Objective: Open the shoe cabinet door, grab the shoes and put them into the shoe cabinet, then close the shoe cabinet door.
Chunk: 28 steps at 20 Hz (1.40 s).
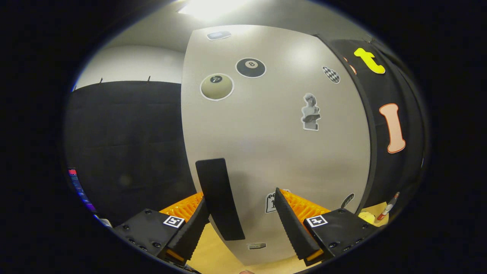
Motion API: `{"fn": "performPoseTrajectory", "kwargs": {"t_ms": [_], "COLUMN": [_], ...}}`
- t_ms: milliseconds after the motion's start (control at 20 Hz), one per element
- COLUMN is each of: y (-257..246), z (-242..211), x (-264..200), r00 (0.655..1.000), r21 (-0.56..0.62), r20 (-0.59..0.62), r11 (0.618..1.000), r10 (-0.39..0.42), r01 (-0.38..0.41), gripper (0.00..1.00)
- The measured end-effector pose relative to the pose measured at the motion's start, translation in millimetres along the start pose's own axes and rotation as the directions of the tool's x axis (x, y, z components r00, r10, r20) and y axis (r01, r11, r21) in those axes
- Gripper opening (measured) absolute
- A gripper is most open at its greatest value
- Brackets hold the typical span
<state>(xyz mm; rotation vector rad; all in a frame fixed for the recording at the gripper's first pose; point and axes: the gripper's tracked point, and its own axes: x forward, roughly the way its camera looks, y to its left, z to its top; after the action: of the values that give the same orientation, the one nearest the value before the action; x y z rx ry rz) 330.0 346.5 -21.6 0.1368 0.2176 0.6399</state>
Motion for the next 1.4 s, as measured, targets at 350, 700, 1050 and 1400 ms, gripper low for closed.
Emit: {"fn": "performPoseTrajectory", "kwargs": {"t_ms": [350, 700, 1050, 1400], "y": [21.0, 11.0, -46.4, -98.5], "z": [-5.9, 8.3, 36.2, 24.5], "x": [-5.5, -79.1, -189.6, -292.9], "r00": [0.999, 0.998, 0.976, 0.939], "r21": [-0.024, -0.100, -0.174, -0.148], "r20": [-0.011, 0.011, 0.112, 0.158], "r11": [0.999, 0.993, 0.963, 0.933], "r10": [-0.042, -0.067, -0.187, -0.304], "r01": [0.041, 0.067, 0.204, 0.327], "gripper": [0.97, 0.97, 0.97, 0.97]}}
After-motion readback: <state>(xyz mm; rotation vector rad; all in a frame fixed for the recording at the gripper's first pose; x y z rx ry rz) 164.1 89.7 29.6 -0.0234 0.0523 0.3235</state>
